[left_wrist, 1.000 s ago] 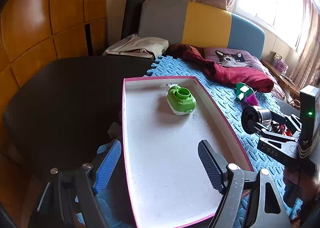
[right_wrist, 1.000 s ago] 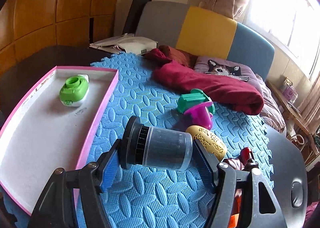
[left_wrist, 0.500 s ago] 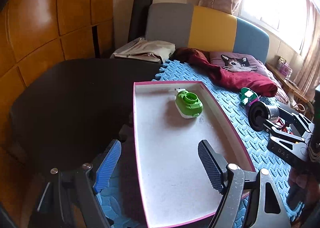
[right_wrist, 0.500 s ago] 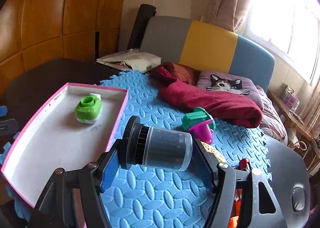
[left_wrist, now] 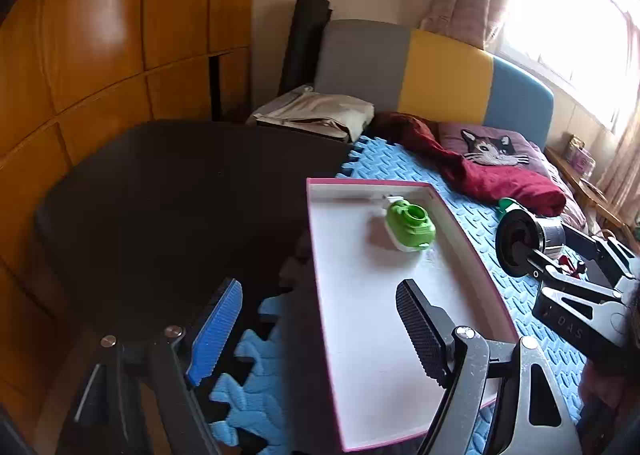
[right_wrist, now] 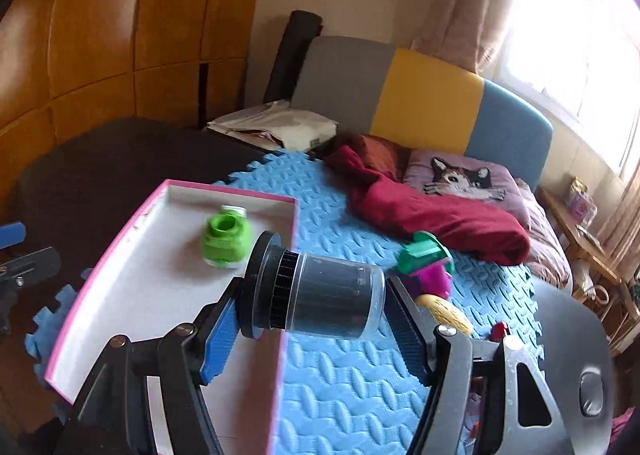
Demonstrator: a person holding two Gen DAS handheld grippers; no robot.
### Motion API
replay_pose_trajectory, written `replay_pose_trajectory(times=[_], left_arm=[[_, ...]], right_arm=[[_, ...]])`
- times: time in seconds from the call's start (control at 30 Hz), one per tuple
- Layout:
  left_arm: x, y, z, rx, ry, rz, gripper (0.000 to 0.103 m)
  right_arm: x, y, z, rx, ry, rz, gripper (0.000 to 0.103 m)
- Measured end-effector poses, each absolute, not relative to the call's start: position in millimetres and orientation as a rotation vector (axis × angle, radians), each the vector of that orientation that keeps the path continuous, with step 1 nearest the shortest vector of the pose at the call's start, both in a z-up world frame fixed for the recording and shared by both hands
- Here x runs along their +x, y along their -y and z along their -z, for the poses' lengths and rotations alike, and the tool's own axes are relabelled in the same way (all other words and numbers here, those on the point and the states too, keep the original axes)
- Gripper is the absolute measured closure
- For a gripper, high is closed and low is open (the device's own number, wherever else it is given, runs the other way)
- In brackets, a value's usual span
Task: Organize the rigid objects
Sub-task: 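Carry the black-and-clear cup into the tray and release it with the right gripper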
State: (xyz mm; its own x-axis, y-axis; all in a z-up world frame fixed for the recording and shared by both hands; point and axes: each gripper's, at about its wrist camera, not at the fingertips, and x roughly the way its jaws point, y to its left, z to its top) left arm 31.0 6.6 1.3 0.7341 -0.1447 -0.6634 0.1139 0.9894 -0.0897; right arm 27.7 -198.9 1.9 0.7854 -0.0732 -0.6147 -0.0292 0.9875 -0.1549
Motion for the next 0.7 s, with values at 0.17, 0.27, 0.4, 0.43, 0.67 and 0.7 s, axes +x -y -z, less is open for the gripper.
replay_pose_trajectory(times=[0.17, 0.27, 0.4, 0.43, 0.67, 0.7], left_arm=[[28.8, -22.4, 0.2, -0.059, -0.731, 0.112, 0.023], [27.8, -31.0, 1.4, -0.069, -0.731, 0.099, 0.023], [26.8, -41.6, 3.3, -0.083, -0.73, 0.083, 0.023], [26.6, -44.2, 3.8, -0.086, -0.73, 0.079, 0.023], [27.9, -54.8, 5.3, -0.1, -0.728, 0.065, 0.023], [28.1, -56.4, 6.0, -0.104, -0.729, 0.063, 0.023]], right_arm=[[28.7, 172.4, -6.1, -0.17, -0.667, -0.004, 0.033], [29.9, 159.6, -5.3, -0.172, -0.671, -0.019, 0.033], [32.0, 146.2, -2.9, -0.186, -0.674, -0.031, 0.033], [32.8, 143.6, -2.1, -0.189, -0.675, -0.034, 0.033], [39.0, 129.8, 5.2, -0.211, -0.691, -0.043, 0.033], [39.8, 129.0, 6.1, -0.213, -0.692, -0.042, 0.033]])
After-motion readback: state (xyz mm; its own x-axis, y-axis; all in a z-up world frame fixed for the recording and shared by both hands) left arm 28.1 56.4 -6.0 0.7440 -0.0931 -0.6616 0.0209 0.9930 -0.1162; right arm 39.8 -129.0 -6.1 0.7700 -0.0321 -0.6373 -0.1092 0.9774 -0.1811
